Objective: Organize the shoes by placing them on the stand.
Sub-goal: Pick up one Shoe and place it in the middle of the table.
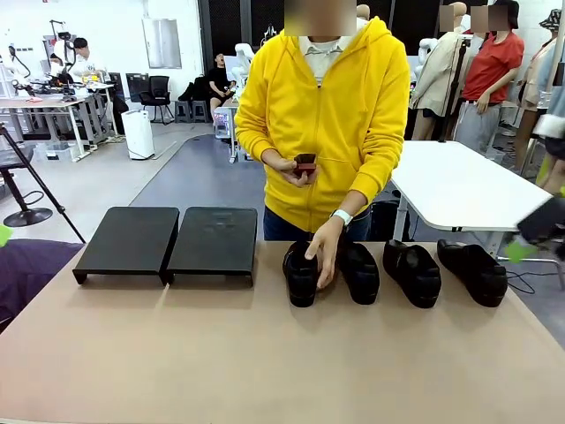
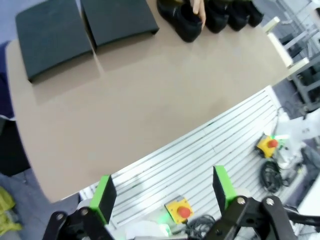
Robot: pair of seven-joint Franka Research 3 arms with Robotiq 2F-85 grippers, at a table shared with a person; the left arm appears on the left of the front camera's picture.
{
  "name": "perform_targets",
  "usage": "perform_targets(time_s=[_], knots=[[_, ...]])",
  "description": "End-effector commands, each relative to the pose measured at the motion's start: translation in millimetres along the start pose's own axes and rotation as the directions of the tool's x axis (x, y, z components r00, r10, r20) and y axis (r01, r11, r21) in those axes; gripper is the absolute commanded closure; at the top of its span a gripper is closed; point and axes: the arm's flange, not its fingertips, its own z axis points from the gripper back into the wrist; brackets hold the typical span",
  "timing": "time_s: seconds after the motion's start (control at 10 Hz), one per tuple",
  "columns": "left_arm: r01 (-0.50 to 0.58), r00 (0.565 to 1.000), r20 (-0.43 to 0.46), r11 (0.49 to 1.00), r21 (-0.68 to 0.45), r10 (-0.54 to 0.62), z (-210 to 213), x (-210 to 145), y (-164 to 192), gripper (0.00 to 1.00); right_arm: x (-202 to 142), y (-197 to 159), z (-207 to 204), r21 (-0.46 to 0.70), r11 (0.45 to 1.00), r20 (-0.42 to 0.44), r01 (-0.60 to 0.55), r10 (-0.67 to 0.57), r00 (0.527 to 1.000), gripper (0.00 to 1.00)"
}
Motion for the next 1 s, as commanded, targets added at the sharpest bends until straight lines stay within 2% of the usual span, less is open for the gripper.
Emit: perform_targets(time_s=[0.0, 0.1, 0.3, 0.4, 0.5, 0.8, 0.9], knots=[[0.009, 1.0, 0.002, 1.0, -0.022, -0.009, 1.5, -0.3, 1.4, 0.0, 73.8, -9.0, -32.6, -0.061, 0.998, 0.001, 0.021, -0.021, 1.0, 0.0], [0.009, 1.0, 0.002, 1.0, -0.022, -0.009, 1.5, -0.3, 1.4, 0.0, 90.2, -16.8, -46.9, -0.063, 0.998, 0.015, 0.026, -0.025, 1.0, 0.0], [0.009, 1.0, 0.002, 1.0, -0.022, -0.009, 1.5, -0.3, 1.4, 0.0, 101.0, -32.2, -59.2, -0.053, 0.998, 0.024, 0.024, -0.023, 0.999, 0.0], [0.009, 1.0, 0.002, 1.0, -0.022, -0.009, 1.5, -0.3, 1.4, 0.0, 104.0, -37.5, -64.3, -0.02, 0.997, 0.027, 0.078, -0.077, 0.997, 0.0], [0.009, 1.0, 0.002, 1.0, -0.022, -0.009, 1.5, -0.3, 1.4, 0.0, 99.2, -27.3, -69.5, -0.057, 0.998, 0.015, 0.03, -0.029, 0.999, 0.0], [0.009, 1.0, 0.002, 1.0, -0.022, -0.009, 1.5, -0.3, 1.4, 0.0, 102.6, -34.5, -70.5, -0.05, 0.998, 0.013, 0.045, -0.045, 0.999, 0.0], [0.009, 1.0, 0.002, 1.0, -0.022, -0.009, 1.5, -0.3, 1.4, 0.0, 87.7, -76.0, -60.0, 0.051, 0.987, 0.018, 0.15, -0.151, 0.988, 0.0]])
